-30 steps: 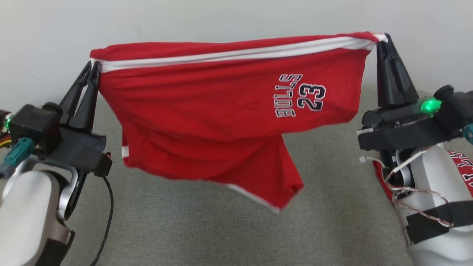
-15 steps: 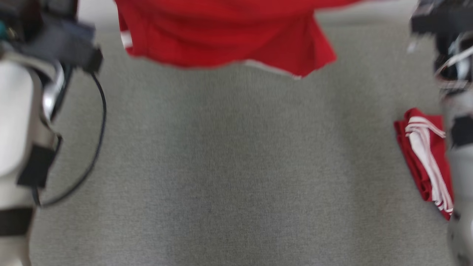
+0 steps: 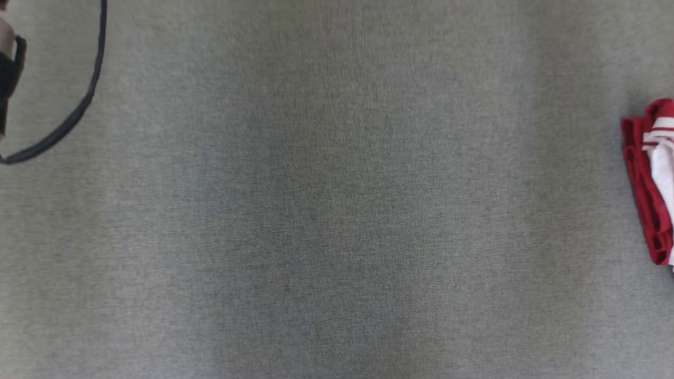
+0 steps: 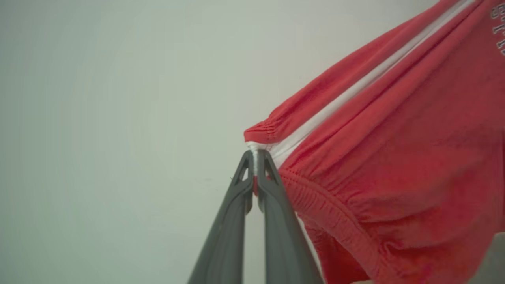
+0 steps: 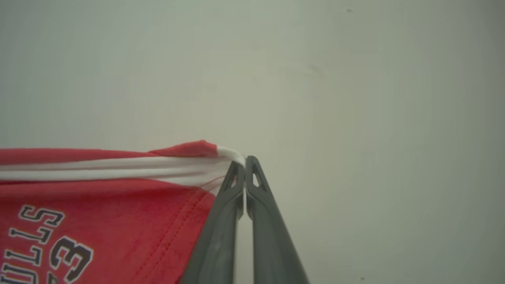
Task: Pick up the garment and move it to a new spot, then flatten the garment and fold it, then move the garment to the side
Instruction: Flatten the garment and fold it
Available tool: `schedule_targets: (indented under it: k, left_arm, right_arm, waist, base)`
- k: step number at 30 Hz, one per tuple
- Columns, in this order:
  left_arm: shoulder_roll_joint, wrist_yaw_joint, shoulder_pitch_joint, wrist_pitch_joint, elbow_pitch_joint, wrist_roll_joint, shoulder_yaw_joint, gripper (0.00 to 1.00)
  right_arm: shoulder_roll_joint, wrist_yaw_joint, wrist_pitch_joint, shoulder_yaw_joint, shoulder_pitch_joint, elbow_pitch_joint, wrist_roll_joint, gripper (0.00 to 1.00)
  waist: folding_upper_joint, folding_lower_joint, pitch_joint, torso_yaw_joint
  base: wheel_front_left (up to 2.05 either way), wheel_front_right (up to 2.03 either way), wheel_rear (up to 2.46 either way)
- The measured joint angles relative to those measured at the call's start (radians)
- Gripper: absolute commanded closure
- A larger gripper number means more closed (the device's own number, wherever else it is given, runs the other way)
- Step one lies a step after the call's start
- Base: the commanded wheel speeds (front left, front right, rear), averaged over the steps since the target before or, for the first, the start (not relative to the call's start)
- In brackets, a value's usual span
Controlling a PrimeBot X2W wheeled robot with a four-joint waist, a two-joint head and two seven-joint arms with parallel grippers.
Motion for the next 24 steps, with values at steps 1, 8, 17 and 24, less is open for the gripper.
schedule_targets:
  k: [1, 8, 17, 24]
  left_arm:
    - [0.000, 0.000, 0.000, 0.000, 0.000, 0.000, 0.000, 1.00]
    - [-0.030, -0.003, 0.076, -0.029, 0.113, -0.026, -0.012, 1.00]
    - [-0.104, 0.003, 0.425, -0.029, 0.045, -0.085, 0.031, 1.00]
    - [-0.162, 0.010, 0.731, -0.029, -0.008, -0.121, 0.132, 1.00]
  right_arm:
    - [0.000, 0.000, 0.000, 0.000, 0.000, 0.000, 0.000, 1.00]
    - [0.015, 0.000, 0.001, 0.014, 0.106, 0.029, 0.008, 1.00]
    - [0.034, -0.004, 0.001, 0.036, 0.473, -0.116, 0.131, 1.00]
    - [0.059, -0.004, 0.001, 0.064, 0.745, -0.148, 0.156, 1.00]
  waist:
    - [0.0000, 0.0000, 0.000, 0.000]
    - [0.0001, 0.0000, 0.054, -0.011]
    - [-0.0001, -0.0004, -0.005, -0.004]
    - [-0.0003, -0.0006, -0.117, -0.008]
  base:
    - [0.00, 0.00, 0.00]
    - [0.00, 0.00, 0.00]
    - [0.00, 0.00, 0.00]
    - [0.00, 0.00, 0.00]
